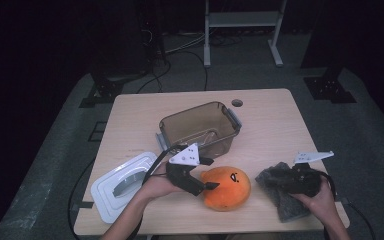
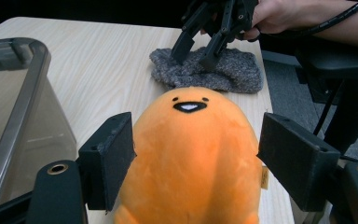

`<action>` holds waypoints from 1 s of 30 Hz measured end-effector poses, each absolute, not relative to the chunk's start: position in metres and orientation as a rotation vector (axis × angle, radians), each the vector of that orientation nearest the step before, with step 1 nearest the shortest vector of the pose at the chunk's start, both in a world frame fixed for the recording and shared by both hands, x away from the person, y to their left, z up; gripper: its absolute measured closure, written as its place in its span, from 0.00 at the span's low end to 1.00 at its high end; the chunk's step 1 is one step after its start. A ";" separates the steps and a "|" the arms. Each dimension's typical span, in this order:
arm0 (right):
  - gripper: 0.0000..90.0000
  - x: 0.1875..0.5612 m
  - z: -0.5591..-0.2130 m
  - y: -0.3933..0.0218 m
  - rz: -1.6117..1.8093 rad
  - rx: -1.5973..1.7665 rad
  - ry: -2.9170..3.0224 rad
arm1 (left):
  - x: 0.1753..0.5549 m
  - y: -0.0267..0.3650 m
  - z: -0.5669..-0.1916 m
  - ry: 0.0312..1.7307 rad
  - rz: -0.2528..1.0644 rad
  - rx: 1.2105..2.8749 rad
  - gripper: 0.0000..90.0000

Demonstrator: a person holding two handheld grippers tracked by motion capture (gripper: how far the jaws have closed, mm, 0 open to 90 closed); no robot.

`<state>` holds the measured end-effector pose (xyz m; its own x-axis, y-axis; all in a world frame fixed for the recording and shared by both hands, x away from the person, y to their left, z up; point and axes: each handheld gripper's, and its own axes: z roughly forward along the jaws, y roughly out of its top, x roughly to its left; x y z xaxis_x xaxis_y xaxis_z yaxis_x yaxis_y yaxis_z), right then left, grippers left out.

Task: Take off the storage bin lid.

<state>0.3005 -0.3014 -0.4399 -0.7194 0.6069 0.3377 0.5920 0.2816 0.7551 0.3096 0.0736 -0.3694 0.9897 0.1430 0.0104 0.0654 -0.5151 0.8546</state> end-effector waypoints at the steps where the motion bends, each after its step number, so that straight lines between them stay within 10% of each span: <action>1: 0.42 0.300 -0.440 -0.301 1.464 1.171 2.502 | 0.310 0.072 -0.370 0.146 0.095 2.116 0.29; 30: 0.42 0.301 -0.440 -0.302 1.473 1.169 2.501 | 0.322 0.031 -0.400 0.140 0.002 2.136 0.42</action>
